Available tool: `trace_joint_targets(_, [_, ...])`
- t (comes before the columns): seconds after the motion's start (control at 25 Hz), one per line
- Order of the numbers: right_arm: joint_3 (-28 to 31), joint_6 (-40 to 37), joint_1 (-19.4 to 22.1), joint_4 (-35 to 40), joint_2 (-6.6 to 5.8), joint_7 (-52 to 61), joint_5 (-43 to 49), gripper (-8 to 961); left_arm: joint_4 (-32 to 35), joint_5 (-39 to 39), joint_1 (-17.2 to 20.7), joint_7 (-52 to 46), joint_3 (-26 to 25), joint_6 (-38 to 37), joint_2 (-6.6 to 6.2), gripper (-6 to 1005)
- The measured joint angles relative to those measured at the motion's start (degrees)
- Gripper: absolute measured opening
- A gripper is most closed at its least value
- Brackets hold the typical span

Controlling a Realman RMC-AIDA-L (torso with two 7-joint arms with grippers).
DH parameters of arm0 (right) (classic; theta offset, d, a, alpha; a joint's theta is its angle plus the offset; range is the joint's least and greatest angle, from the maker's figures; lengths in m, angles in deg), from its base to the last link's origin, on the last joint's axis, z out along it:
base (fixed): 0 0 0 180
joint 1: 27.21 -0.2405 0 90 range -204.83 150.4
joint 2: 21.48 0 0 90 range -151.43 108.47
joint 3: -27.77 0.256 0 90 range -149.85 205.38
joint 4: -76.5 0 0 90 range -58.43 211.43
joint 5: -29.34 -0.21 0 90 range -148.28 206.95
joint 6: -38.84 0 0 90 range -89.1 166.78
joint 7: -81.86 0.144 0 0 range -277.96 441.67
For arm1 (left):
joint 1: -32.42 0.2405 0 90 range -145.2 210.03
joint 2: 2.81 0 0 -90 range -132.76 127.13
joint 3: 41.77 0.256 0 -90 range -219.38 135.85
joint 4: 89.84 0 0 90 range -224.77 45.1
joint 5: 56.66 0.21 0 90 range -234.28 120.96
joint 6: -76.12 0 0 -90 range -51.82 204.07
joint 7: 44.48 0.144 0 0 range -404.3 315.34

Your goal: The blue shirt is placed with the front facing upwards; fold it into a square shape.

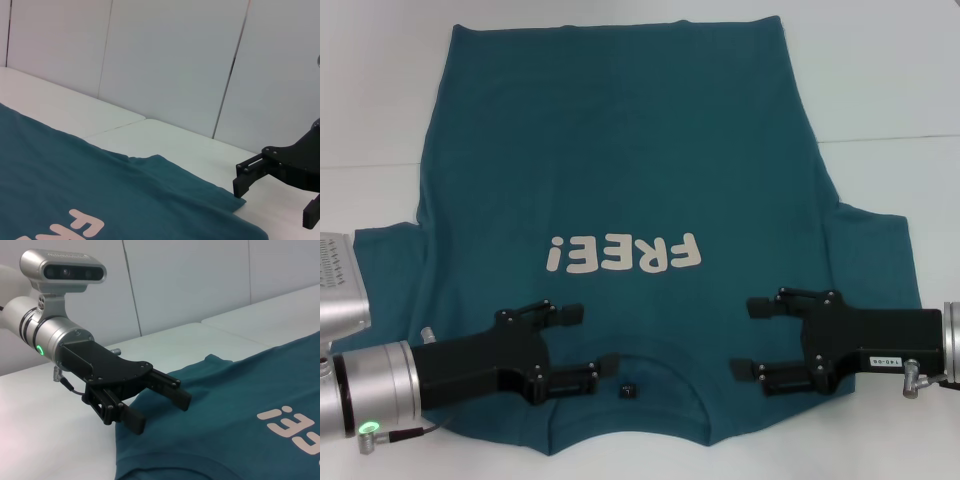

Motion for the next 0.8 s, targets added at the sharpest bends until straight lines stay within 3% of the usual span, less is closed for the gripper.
trace_joint_targets(0.48, [0.0,0.0,0.07,0.0,0.0,-0.11,0.0,924,0.4,-0.16,0.49,-0.1,-0.53,-0.65,0.0,875])
trace_joint_targets(0.8, [0.07,-0.01,0.4,0.0,0.04,-0.14,-0.22,923,7.24,-1.01,3.44,-8.25,-13.24,0.22,-0.01,874])
